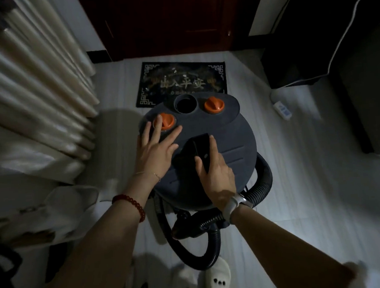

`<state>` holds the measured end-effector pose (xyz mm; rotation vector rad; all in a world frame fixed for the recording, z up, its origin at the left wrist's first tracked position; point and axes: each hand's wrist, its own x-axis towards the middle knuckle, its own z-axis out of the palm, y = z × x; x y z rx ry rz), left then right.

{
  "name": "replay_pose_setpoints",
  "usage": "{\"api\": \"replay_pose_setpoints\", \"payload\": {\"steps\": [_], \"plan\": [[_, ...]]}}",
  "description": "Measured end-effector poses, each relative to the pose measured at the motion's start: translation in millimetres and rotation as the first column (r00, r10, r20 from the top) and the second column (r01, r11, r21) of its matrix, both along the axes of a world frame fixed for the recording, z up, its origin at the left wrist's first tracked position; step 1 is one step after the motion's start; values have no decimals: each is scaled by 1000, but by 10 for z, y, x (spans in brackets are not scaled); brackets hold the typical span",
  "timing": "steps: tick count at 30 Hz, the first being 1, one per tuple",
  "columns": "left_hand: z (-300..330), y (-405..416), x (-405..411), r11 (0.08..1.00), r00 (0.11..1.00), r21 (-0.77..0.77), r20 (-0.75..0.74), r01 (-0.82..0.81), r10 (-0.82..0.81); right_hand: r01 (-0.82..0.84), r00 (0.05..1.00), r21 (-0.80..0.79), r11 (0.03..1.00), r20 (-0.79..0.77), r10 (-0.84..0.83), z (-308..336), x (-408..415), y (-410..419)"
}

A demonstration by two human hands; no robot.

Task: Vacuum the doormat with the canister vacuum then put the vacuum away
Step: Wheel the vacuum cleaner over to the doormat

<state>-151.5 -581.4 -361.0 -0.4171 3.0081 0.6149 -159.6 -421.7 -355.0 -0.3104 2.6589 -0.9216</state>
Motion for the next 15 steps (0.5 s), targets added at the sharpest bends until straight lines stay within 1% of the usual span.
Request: {"api": "replay_pose_setpoints", "payload": {"steps": [3, 6, 8, 10, 12, 15], "plan": [[-37, -56, -253, 1000, 999, -14, -37, -17, 16, -32, 999, -8, 999, -4, 32, 14, -342, -21], [-72, -11, -430, 997, 993, 28, -90, -75, 77, -92, 995, -5, 996, -34, 92, 28, -685, 26], [-77, 5, -554, 992, 982, 49, -149, -114, 120, -145, 988, 33, 989, -53, 147, 32, -922, 94], [-101, -3, -680, 991, 972, 32, -192, -130, 133, -170, 982, 106, 980, -60, 177, 48, -1139, 185], [-76, 8, -793, 988, 976, 44, -156, -148, 153, -157, 984, 163, 974, -55, 168, 75, -1327, 276], [-19, 122, -941, 975, 978, 111, -55, -195, 202, -153, 986, 196, 968, -27, 162, 151, -1563, 415]]}}
